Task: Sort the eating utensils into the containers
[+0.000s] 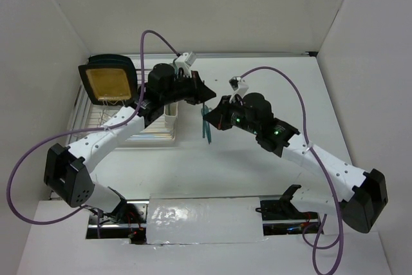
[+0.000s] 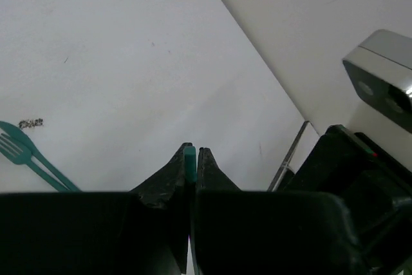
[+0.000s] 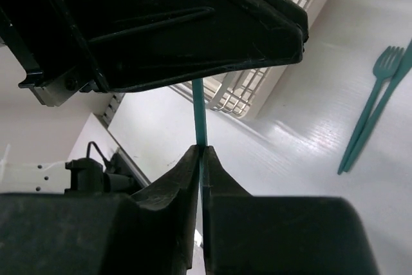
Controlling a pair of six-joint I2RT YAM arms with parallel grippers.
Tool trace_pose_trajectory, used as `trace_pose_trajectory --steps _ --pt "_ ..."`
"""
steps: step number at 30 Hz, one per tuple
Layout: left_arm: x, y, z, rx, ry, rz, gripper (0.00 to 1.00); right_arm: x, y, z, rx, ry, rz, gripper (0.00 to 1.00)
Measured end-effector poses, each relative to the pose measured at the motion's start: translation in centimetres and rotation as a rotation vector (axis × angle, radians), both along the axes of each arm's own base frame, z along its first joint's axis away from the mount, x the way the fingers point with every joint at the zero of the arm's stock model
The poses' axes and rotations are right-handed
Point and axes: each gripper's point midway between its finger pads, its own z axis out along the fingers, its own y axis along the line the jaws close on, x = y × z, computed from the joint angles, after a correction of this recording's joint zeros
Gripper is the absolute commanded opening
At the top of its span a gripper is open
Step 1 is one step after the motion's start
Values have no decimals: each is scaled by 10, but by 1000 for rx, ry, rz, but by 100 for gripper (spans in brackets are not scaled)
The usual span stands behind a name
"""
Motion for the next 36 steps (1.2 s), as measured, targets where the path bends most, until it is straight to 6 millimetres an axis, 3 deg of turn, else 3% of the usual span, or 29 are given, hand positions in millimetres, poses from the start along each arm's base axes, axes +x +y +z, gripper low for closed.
trace_pose_trajectory --steps 3,4,5,10,13,17,21,25,29,36 --pt "-1 -3 7 5 -40 -21 0 0 -3 6 -8 1 -16 38" --pt "2 -1 10 18 -63 -21 0 1 -6 9 -16 0 -28 58" --pt "4 1 13 27 -85 -20 0 2 -9 13 -20 -3 -44 67" --pt "25 16 56 42 -263 3 0 0 -29 48 -23 -64 -110 96" --pt "42 35 75 64 -387 31 0 -4 -49 68 -10 -112 -174 100" --pt "60 58 90 118 -553 40 0 1 -59 64 -34 -116 -228 100" --pt "64 64 98 159 -680 2 0 11 -62 29 -120 -64 -267 100" --pt "66 68 88 178 -732 -29 0 20 -60 -5 -208 -11 -285 100" --pt "72 79 70 201 -718 -34 0 28 -58 -25 -259 19 -301 100" --pt "80 87 61 193 -742 -47 0 37 -51 -61 -326 75 -299 100"
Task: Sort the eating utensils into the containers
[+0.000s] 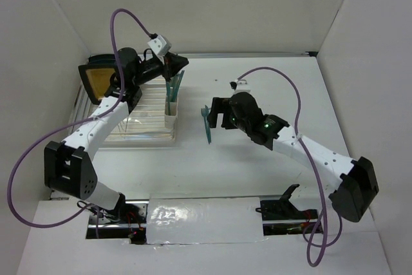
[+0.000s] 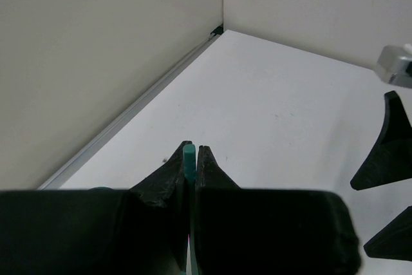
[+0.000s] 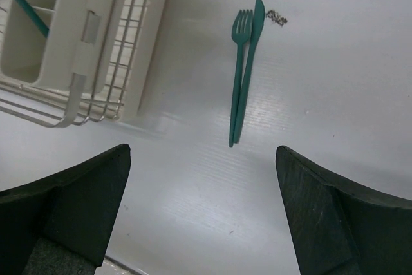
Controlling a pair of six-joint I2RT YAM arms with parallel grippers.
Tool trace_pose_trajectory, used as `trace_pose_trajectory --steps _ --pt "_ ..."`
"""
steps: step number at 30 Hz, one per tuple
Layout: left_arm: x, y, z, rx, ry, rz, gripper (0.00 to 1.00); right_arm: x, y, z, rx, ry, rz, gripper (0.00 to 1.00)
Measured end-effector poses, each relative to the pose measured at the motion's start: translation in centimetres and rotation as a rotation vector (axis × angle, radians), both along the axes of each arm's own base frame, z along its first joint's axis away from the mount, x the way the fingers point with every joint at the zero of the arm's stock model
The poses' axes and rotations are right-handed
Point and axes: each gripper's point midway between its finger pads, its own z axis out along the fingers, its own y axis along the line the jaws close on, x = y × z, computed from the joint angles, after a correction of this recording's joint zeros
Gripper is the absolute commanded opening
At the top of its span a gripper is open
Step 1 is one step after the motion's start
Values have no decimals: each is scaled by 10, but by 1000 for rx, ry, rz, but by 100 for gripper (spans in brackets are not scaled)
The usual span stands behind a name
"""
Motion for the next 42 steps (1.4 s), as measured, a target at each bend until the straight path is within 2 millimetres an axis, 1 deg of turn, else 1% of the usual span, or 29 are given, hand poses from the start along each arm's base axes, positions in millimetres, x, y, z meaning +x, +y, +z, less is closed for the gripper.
trace_pose_trajectory --steps 2,4,9,12,13,14,15,16,18,19,20,21,22,23,24,26,28,30,31,34,36,37,39,41,42 --pt "2 -3 -6 3 6 -17 0 2 3 -13 -22 27 3 100" --pt "4 -5 -13 8 18 -29 0 3 5 -21 -33 43 7 100" --pt "11 -8 -32 18 56 -31 0 6 8 -27 -36 50 11 100" --pt "14 -6 -42 32 65 -18 9 9 12 -33 -42 56 11 100" --pt "15 -5 -43 37 64 -10 19 10 13 -38 -50 65 10 100" --pt "16 -4 -43 40 61 -2 28 11 14 -45 -60 77 11 100" --pt "17 -3 -44 44 58 4 37 13 15 -53 -74 92 11 98" --pt "18 -2 -44 50 51 8 49 13 16 -61 -85 106 12 97" --pt "19 -1 -45 58 45 16 59 14 17 -75 -105 135 12 94" --pt "19 0 -46 58 48 23 68 15 18 -81 -113 147 13 92" --pt "19 0 -46 59 49 26 73 15 19 -86 -119 156 12 91" --pt "19 1 -45 59 51 30 76 16 20 -90 -124 163 12 86" --pt "19 1 -44 57 51 35 83 16 20 -94 -129 168 12 84" --pt "19 3 -43 56 51 42 85 17 21 -97 -132 173 13 82" --pt "18 4 -40 54 52 50 85 18 22 -101 -136 177 13 77" --pt "16 8 -34 51 55 71 86 23 26 -109 -147 187 14 73" --pt "15 12 -22 42 56 98 88 27 30 -119 -163 201 14 67" --pt "12 18 -3 21 50 136 88 31 34 -132 -181 218 15 64" --pt "8 21 7 9 41 148 88 34 34 -138 -195 226 12 60" --pt "-18 30 45 -34 -10 160 90 40 35 -154 -238 242 2 53" --pt "-38 35 66 -66 -51 156 92 45 36 -160 -259 243 -4 49" --pt "-51 38 76 -81 -76 152 92 49 36 -162 -269 239 -9 46" --pt "-74 42 88 -107 -104 143 92 56 39 -164 -282 230 -15 45" --pt "-88 46 94 -118 -125 137 92 60 39 -165 -292 226 -23 44" --pt "-93 46 93 -122 -125 133 92 61 39 -166 -296 224 -27 44"
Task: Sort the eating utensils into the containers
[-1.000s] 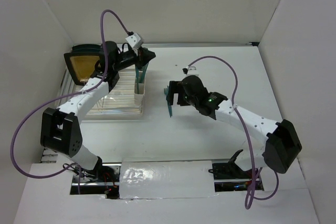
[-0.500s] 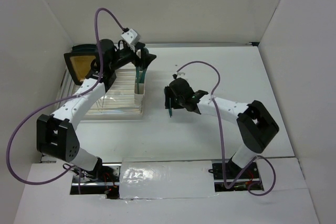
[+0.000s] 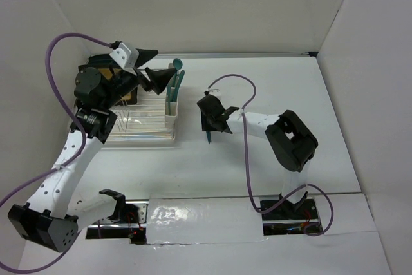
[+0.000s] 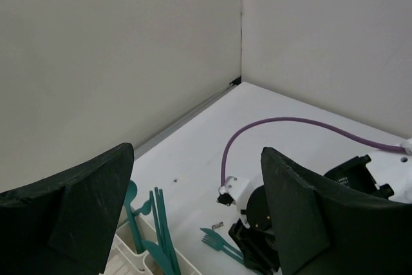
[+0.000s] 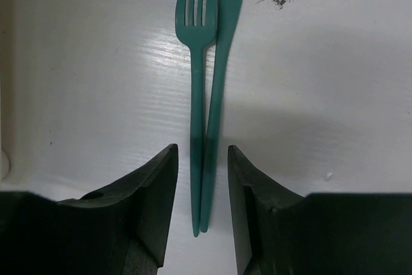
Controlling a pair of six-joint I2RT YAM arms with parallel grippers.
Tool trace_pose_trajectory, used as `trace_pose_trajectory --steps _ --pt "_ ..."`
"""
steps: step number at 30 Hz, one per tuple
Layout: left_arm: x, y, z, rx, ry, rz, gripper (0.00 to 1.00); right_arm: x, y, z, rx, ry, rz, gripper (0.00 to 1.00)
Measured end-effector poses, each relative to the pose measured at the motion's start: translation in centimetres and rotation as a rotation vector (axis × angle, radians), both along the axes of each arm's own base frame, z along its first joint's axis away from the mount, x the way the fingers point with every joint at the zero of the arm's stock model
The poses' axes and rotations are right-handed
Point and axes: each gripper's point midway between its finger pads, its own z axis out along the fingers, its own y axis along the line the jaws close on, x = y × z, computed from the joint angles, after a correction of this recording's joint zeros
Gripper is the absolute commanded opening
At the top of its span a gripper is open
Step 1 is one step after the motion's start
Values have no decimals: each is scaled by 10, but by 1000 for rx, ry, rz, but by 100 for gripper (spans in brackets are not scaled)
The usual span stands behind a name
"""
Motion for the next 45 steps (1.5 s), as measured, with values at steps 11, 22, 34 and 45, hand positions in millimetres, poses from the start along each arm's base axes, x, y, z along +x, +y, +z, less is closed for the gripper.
trace_pose_trajectory --steps 11,22,34,45 --pt "1 -2 -82 51 212 -12 93 11 2 0 -20 -20 -22 37" --pt "-9 1 -94 58 232 -11 93 14 -7 -18 -77 -10 -47 30" --pt "-9 0 -96 62 239 -15 93 25 -5 -17 -57 -31 -58 0" --pt "-11 -9 -115 88 300 -60 93 12 -20 -7 13 2 -56 0"
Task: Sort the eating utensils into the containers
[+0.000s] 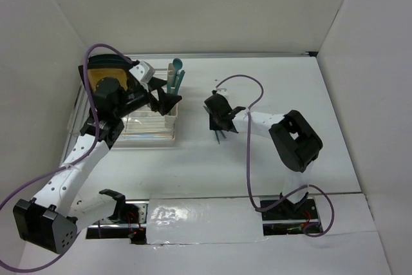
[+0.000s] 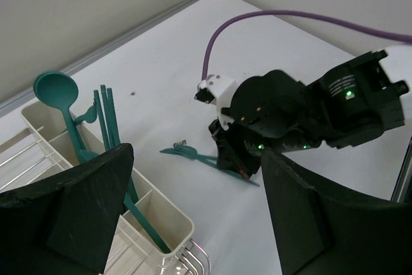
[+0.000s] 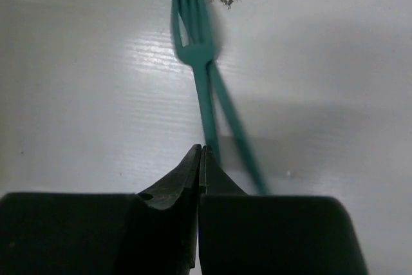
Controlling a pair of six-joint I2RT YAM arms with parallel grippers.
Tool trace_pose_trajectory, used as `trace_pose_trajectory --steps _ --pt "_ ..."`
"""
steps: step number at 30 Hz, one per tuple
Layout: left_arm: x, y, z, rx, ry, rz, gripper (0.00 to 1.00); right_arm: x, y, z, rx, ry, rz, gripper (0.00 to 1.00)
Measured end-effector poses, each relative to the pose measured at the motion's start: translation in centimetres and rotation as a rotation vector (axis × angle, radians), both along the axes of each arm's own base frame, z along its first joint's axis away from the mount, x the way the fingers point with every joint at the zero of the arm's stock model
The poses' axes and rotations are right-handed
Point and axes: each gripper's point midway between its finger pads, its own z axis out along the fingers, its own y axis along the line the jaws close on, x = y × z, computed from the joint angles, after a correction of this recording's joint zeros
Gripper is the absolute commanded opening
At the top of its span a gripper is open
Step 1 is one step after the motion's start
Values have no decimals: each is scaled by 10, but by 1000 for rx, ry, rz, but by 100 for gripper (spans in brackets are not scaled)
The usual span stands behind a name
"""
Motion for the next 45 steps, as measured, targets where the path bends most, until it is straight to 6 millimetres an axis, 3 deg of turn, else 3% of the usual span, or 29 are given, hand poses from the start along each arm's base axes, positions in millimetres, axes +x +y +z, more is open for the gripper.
trace_pose_trajectory --steps 9,12,17,30,32,33,35,36,38,44,45 --pt "-1 -12 -16 18 71 -45 91 -27 -17 33 68 -22 4 0" --pt "-1 -16 -19 23 86 -58 91 -27 -14 38 82 -28 20 11" --pt "-4 -19 -21 28 98 -72 91 -30 -15 32 53 -15 65 33" --pt "-4 -21 -28 49 103 -94 92 -22 -20 -11 -97 42 115 40" --pt "-4 -21 -30 52 109 -95 92 -17 -19 -13 -105 38 118 37" --pt "-4 -21 -31 53 111 -97 92 -15 -18 -13 -107 35 120 28" --pt "-4 -22 -32 54 113 -100 92 -12 -18 -14 -119 27 125 18" --pt "-4 -22 -32 54 114 -102 92 -10 -18 -14 -120 24 125 7" --pt "-5 -22 -33 61 112 -109 92 -5 -16 -14 -120 16 127 0" --pt "-5 -25 -39 64 128 -129 92 1 -12 -13 -85 4 127 0" --pt "-5 -26 -39 60 138 -130 88 -1 -12 -13 -64 4 127 0"
